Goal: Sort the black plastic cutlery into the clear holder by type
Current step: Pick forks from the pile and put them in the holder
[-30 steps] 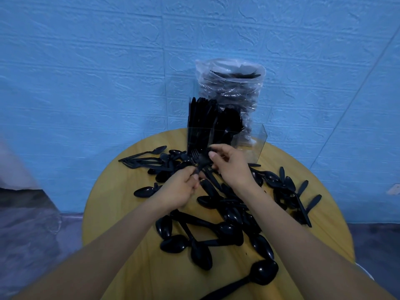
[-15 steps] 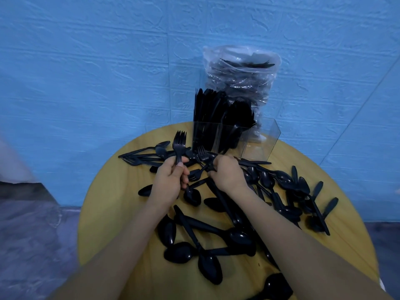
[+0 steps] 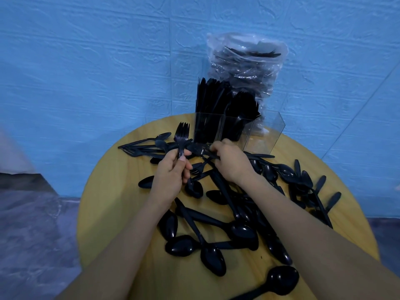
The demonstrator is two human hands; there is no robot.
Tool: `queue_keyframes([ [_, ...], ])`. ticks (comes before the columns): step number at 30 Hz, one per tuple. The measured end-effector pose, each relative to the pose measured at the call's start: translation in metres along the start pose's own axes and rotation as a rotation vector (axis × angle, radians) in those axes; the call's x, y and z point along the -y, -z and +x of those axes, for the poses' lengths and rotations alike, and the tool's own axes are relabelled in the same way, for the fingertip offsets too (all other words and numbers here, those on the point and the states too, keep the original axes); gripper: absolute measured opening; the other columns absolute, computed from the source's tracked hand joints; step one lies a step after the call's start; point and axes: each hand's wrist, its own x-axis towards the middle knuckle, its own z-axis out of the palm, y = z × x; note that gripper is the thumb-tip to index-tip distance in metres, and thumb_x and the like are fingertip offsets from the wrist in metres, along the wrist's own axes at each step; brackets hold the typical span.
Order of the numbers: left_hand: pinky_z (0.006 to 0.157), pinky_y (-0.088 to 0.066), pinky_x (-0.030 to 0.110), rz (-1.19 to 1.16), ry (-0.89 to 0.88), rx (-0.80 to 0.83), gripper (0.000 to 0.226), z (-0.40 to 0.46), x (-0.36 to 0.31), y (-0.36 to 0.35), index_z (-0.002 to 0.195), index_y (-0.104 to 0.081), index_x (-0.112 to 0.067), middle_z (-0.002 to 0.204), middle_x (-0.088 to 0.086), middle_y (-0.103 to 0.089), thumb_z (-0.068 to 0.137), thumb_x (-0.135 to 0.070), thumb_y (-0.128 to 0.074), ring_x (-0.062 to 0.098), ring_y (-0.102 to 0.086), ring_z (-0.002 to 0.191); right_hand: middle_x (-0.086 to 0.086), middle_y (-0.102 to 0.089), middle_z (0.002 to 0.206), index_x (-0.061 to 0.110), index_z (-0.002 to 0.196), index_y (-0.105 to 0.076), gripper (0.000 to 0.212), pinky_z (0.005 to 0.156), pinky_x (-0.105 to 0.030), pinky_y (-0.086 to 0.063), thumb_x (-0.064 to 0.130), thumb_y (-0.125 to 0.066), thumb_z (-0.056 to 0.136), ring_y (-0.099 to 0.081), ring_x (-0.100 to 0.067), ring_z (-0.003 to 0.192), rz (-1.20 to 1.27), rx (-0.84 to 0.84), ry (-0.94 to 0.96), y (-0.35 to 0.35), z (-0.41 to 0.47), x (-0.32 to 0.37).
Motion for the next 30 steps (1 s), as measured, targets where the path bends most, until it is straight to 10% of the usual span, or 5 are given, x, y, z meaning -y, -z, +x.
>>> queue_keyframes([
  [17,0.054,-0.046,0.016,-0.053,0.001,-0.02,0.021,0.0,-0.002,0.0,0.102,-0.054,-0.012,0.074,0.002,-0.055,0.101,-0.007,-0.034,0.0,-0.053,0.056,-0.012,-0.057,0.104,0.002,0.108,-0.066,0.023,0.069,-0.029,-0.04,0.017,-0.058,0.093,-0.056,-0.028,0.097,-0.058,-0.25,-0.03,0.03,0.001,-0.004],
  [21,0.055,-0.046,0.015,-0.059,-0.004,-0.019,0.021,0.001,-0.001,-0.002,0.109,-0.054,-0.008,0.077,0.002,-0.057,0.101,-0.006,-0.035,0.0,-0.053,0.059,0.002,-0.056,0.065,0.004,0.081,-0.068,0.022,0.049,-0.019,-0.032,0.024,-0.064,0.089,-0.051,-0.011,0.059,0.322,-0.192,-0.107,0.037,-0.014,0.012],
  [30,0.076,-0.055,0.022,-0.199,0.044,0.038,0.024,0.001,-0.001,-0.003,0.112,-0.057,-0.005,0.102,0.007,-0.066,0.1,-0.004,-0.036,0.012,-0.065,0.092,0.014,-0.05,0.048,0.023,0.05,-0.056,0.039,0.041,-0.007,-0.034,0.017,-0.065,0.087,-0.048,0.001,0.044,0.614,-0.099,-0.182,0.008,-0.028,0.052],
])
